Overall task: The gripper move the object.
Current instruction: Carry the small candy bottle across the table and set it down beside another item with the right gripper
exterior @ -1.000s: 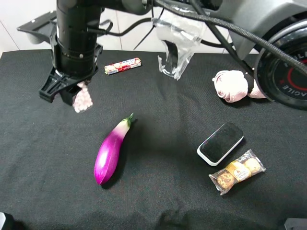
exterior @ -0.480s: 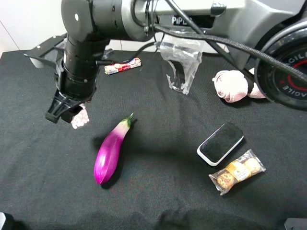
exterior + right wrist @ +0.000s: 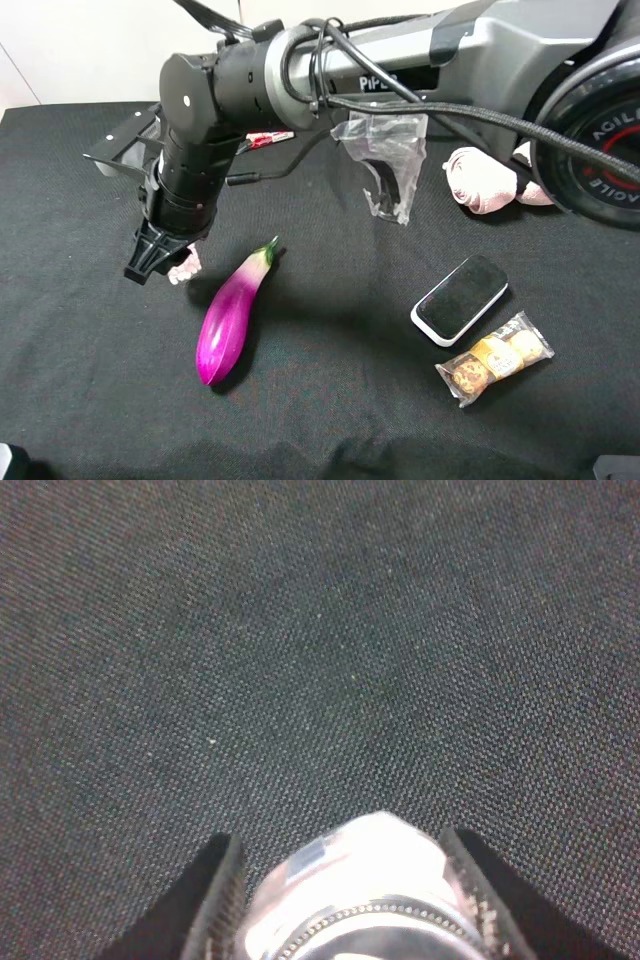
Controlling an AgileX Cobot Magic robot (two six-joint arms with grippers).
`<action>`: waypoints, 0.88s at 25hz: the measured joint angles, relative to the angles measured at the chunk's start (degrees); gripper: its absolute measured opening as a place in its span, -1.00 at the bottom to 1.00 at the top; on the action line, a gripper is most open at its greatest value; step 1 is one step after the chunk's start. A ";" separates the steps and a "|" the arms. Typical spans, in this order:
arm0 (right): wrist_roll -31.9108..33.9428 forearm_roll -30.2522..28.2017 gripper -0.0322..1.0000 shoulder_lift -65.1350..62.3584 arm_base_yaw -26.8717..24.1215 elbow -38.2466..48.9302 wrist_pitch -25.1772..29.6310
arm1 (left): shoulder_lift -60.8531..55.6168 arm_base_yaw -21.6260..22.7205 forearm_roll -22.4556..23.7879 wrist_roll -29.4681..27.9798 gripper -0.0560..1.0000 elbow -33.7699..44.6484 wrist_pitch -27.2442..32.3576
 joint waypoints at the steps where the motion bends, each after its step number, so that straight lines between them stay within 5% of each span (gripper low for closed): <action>1: 0.00 0.00 -0.32 0.06 0.00 0.13 -0.34 | 0.00 0.00 0.00 0.00 0.98 0.00 0.00; 22: 0.00 -0.25 -0.32 2.10 0.00 0.43 -1.63 | 0.00 0.00 0.00 0.00 0.98 0.00 0.00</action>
